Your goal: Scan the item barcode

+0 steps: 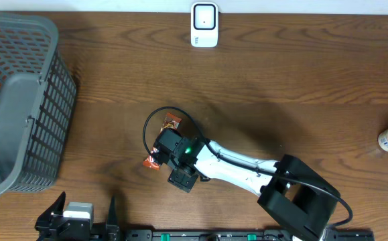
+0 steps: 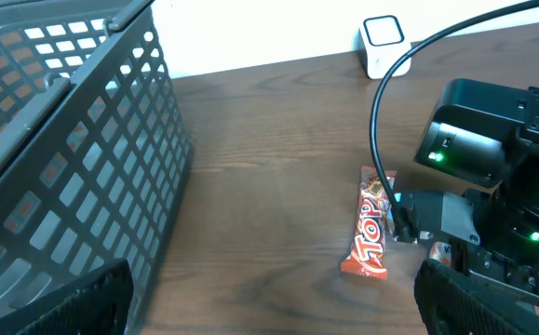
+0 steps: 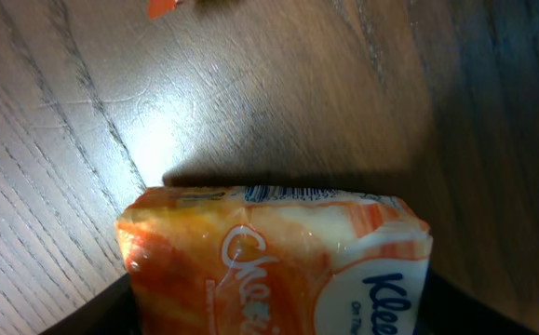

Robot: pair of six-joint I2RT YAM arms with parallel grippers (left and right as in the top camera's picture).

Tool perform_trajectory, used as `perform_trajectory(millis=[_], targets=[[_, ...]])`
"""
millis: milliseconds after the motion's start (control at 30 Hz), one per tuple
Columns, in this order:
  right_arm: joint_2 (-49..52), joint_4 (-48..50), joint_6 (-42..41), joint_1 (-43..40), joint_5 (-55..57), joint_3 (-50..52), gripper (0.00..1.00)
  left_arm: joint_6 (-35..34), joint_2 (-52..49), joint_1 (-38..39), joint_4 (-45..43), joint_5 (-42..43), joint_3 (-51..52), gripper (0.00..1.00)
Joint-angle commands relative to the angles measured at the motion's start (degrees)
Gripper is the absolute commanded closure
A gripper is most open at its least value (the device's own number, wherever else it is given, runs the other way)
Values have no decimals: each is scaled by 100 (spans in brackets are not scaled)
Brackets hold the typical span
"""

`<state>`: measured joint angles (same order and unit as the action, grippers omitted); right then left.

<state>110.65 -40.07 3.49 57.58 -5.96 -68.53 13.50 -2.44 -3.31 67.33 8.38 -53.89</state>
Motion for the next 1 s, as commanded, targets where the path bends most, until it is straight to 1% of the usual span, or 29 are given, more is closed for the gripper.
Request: perform_trajectory(millis=[0,267,367,467,567,633,800,900,967], targets=[[516,-332,-131,105,-636,83,42,13,13,13,-2,-52,-33,4],[407,-1449,-52,17,-769,-1093,49,13,13,13,-2,-52,-33,4],[278,-1703,4,-17,-772,-1554,52,13,13,13,-2,-52,-33,4],[33,-1810,66,-55,-793,-1873,53,13,13,13,-2,-52,-33,4],[-356,-1812,236,-98,-831,-1993,58,13,13,13,-2,-52,-33,4],[-717,-1808,505,-131,-938,-1991,62,13,13,13,-2,-52,-33,4],[-1565,-1803,798,-350,-935,-1991,61,13,13,13,-2,-52,-33,4],[-2006,-1818,813,-634,-946,-1991,61,13,13,13,-2,-52,-33,4],[-2312,-1884,1027,-916,-1213,-1989,61,13,13,13,-2,-52,-33,4]])
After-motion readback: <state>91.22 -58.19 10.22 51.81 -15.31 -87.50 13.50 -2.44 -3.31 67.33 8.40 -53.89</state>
